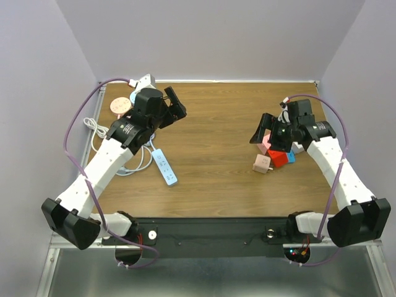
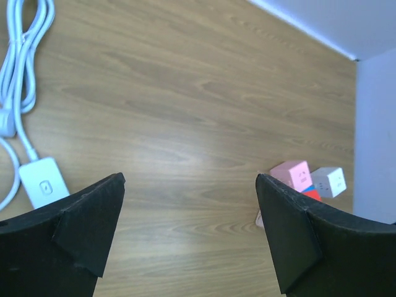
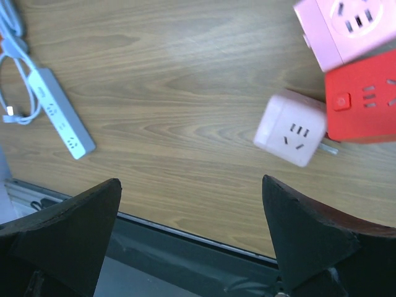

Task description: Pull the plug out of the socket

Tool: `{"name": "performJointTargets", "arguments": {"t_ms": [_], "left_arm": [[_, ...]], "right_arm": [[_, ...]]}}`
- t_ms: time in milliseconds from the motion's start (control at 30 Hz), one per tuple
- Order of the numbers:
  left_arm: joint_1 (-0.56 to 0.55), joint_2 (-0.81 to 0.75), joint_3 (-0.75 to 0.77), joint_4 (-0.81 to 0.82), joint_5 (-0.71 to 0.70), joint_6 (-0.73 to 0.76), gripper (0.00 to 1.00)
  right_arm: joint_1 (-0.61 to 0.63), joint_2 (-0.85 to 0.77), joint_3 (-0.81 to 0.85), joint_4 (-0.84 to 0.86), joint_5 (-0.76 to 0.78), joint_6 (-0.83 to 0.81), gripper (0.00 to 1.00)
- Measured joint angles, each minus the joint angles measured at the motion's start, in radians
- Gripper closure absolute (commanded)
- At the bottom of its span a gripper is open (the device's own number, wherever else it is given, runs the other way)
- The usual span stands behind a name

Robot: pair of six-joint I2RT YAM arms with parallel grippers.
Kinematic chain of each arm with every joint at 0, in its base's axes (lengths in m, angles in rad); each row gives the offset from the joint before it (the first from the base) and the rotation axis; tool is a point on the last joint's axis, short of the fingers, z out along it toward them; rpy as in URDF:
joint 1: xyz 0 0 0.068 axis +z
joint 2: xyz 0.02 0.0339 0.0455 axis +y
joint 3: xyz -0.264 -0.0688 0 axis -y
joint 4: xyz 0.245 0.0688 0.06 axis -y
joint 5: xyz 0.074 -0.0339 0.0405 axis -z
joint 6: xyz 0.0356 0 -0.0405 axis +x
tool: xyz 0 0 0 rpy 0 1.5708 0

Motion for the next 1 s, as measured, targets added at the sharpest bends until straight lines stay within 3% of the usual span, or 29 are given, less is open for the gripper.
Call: {"name": "performJointTargets", "arguments": {"t_ms": [567, 1000], "left_arm": [[0.0, -0.215, -0.126, 0.285, 0.053, 0.116, 0.01], [0.0, -0.231, -0.149, 0.338, 0.066, 0.153, 0.01]], "right_arm": [[0.006, -0.072, 0.142, 0.077, -0.077, 0.045, 0.0], [0.006, -0.095, 0.199, 0.098, -0.104, 0.079, 0.0]]}}
